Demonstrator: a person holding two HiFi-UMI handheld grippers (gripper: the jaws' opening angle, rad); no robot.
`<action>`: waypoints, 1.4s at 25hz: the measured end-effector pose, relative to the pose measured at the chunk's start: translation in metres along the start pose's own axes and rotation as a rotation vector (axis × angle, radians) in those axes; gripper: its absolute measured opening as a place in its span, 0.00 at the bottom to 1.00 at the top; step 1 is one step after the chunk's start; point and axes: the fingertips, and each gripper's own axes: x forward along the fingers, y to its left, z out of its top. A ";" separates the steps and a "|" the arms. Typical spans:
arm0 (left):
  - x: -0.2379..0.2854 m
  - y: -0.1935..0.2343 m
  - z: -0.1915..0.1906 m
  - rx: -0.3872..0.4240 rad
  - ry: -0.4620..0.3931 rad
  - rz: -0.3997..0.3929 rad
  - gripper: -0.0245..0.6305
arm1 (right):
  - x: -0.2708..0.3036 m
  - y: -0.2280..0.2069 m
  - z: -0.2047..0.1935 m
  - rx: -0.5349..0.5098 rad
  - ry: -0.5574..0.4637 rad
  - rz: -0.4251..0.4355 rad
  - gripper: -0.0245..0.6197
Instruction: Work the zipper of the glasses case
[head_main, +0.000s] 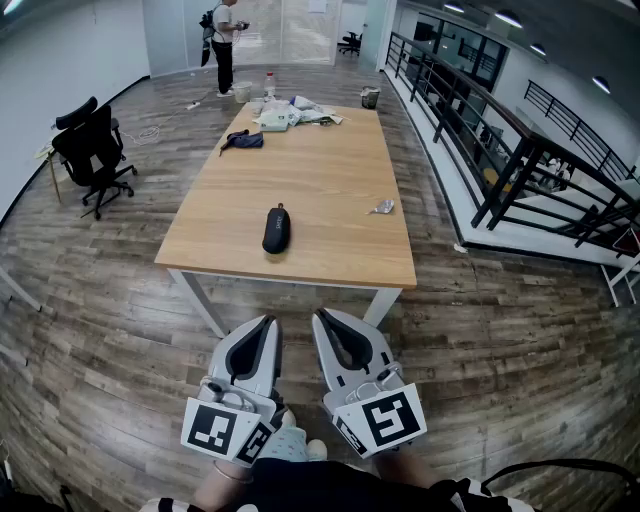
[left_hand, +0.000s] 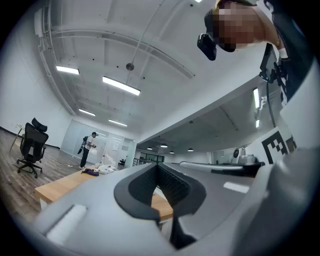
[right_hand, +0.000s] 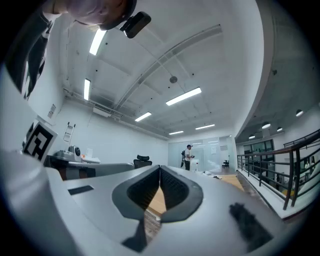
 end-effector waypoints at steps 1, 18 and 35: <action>0.004 0.004 -0.001 -0.001 -0.003 -0.001 0.04 | 0.005 -0.002 -0.002 0.001 0.000 -0.002 0.05; 0.187 0.167 -0.018 0.009 -0.003 -0.079 0.04 | 0.219 -0.106 -0.040 -0.018 0.009 -0.084 0.05; 0.275 0.268 -0.154 -0.236 0.558 -0.125 0.46 | 0.280 -0.168 -0.043 -0.008 0.028 -0.094 0.05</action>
